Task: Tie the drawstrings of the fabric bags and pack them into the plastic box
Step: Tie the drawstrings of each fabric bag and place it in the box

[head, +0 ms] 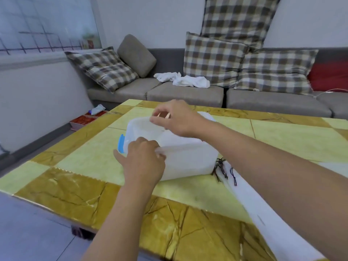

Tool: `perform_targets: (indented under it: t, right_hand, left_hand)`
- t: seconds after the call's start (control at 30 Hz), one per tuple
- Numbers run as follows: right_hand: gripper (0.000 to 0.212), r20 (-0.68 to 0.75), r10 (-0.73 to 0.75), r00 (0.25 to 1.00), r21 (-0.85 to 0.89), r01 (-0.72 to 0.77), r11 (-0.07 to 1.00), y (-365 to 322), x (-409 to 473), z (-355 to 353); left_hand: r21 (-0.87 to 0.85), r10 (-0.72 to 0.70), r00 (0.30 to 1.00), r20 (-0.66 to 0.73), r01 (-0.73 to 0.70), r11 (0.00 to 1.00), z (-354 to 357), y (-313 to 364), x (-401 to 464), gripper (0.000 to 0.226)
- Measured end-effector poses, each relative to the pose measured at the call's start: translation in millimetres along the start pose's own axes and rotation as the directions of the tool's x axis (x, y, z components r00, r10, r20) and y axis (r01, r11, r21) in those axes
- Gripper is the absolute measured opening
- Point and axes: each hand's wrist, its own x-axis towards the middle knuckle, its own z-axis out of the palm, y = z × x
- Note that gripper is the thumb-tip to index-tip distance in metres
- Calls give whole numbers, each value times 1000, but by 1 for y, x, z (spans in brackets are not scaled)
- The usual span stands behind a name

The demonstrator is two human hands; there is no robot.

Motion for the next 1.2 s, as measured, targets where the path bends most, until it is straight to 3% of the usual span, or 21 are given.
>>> perform_targets:
  t: [0.03, 0.1, 0.17, 0.2, 0.23, 0.3, 0.33, 0.37, 0.47, 0.53, 0.63, 0.7, 0.77, 0.83, 0.93, 1.0, 1.07, 1.2]
  right_hand:
    - [22, -169, -57, 984, -51, 49, 997, 9, -14, -17]
    - [19, -386, -13, 923, -155, -50, 987, 47, -62, -57]
    - [10, -312, 224, 923, -201, -295, 934, 102, -115, -85]
    - [16, -170, 395, 903, -280, -428, 859, 128, -138, -88]
    - [36, -2, 520, 854, -359, -486, 797, 153, -160, -85]
    - [65, 164, 618, 769, -343, -543, 767, 184, -194, -71]
    - [66, 150, 597, 788, -298, -540, 787, 191, -204, -63]
    - [62, 93, 547, 832, -280, -505, 816, 197, -208, -54]
    - [41, -62, 420, 905, -451, -401, 798, 206, -203, -34]
    - [23, -121, 390, 913, -537, -390, 748, 206, -199, -29]
    - [17, -125, 331, 935, -625, -334, 706, 206, -200, -32]
    - [11, -154, 284, 946, -527, -322, 787, 199, -199, -49]
    - [15, -152, 282, 947, -244, -312, 918, 180, -197, -70]
    - [18, -169, 252, 953, -63, -266, 962, 157, -195, -89]
    - [13, -196, 221, 955, -34, -232, 972, 135, -203, -106]
    - [5, -154, 292, 944, 25, -292, 956, 134, -212, -114]
    - [16, -98, 375, 922, 101, -366, 925, 134, -222, -120]
    - [39, -76, 425, 902, 268, -392, 880, 135, -238, -124]
  left_hand:
    - [-1, 1, 1000, -16, -1, 1000, 0, 3, -1, 19]
    - [-39, 82, 992, -91, -86, 996, -1, 15, -6, 37]
    - [-162, 249, 941, -231, -290, 943, 0, 35, -15, 45]
    - [-227, 332, 901, -280, -398, 889, 1, 47, -19, 43]
    - [-274, 407, 866, -290, -483, 831, 3, 59, -24, 40]
    - [-333, 524, 833, -181, -553, 764, 12, 83, -35, 33]
    - [-362, 553, 829, -84, -543, 758, 19, 93, -41, 31]
    - [-377, 563, 826, 19, -516, 769, 26, 99, -45, 32]
    - [-324, 547, 791, 275, -460, 827, 50, 109, -51, 45]
    - [-315, 529, 770, 357, -434, 844, 59, 114, -51, 54]
    - [-344, 507, 749, 427, -384, 857, 70, 121, -50, 72]
    - [-351, 499, 748, 438, -368, 861, 74, 127, -50, 87]
    - [-369, 489, 776, 397, -353, 860, 75, 133, -49, 89]
    - [-454, 488, 813, 318, -321, 831, 74, 137, -44, 62]
    - [-704, 387, 873, 298, -73, 706, 64, 142, -39, 8]
    - [-824, 292, 896, 333, 126, 552, 54, 145, -41, 7]
    - [-869, 250, 899, 359, 223, 442, 45, 145, -44, 9]
    - [-881, 283, 887, 366, 231, 413, 34, 145, -48, 13]
